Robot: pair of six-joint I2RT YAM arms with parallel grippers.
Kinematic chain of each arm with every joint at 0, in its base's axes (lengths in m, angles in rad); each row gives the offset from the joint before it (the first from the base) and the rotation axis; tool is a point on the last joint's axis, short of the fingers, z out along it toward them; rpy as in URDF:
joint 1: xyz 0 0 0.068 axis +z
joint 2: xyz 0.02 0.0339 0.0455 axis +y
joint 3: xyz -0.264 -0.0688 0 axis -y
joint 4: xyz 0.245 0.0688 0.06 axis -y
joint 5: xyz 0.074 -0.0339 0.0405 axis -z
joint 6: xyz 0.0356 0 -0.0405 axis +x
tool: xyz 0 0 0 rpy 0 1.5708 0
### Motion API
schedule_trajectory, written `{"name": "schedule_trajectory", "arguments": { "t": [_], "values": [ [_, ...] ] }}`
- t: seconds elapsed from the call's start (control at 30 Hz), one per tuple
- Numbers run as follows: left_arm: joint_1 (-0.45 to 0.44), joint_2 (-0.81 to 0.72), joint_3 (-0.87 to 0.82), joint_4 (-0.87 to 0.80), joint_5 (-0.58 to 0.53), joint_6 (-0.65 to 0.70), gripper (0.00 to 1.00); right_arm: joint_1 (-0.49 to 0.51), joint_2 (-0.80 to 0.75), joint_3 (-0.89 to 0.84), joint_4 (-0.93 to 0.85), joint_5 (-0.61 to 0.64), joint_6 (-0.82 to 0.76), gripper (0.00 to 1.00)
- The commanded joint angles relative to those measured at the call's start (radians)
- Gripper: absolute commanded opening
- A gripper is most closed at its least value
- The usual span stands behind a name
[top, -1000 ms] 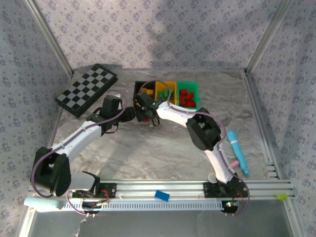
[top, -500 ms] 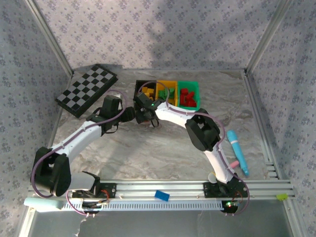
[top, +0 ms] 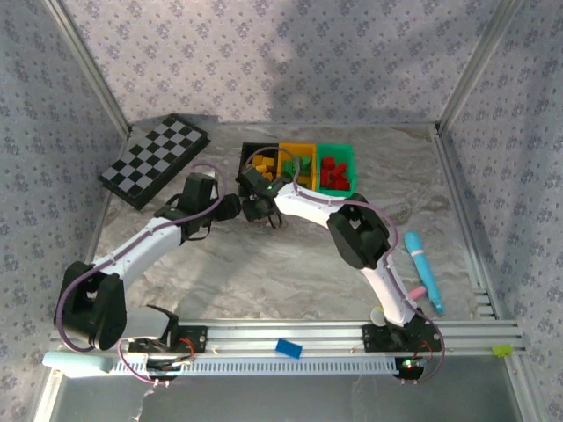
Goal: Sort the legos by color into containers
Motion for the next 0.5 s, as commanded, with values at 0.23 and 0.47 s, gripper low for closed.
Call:
{"name": "schedule_trajectory", "arguments": {
  "t": [0.23, 0.47],
  "values": [
    [0.007, -0.024, 0.005, 0.014, 0.008, 0.003, 0.73, -0.001, 0.008, 0.008, -0.038, 0.007, -0.010, 0.42],
    [0.006, -0.029, 0.000, 0.017, -0.003, 0.004, 0.73, 0.005, -0.062, -0.046, -0.027, -0.014, -0.019, 0.42]
  ]
}}
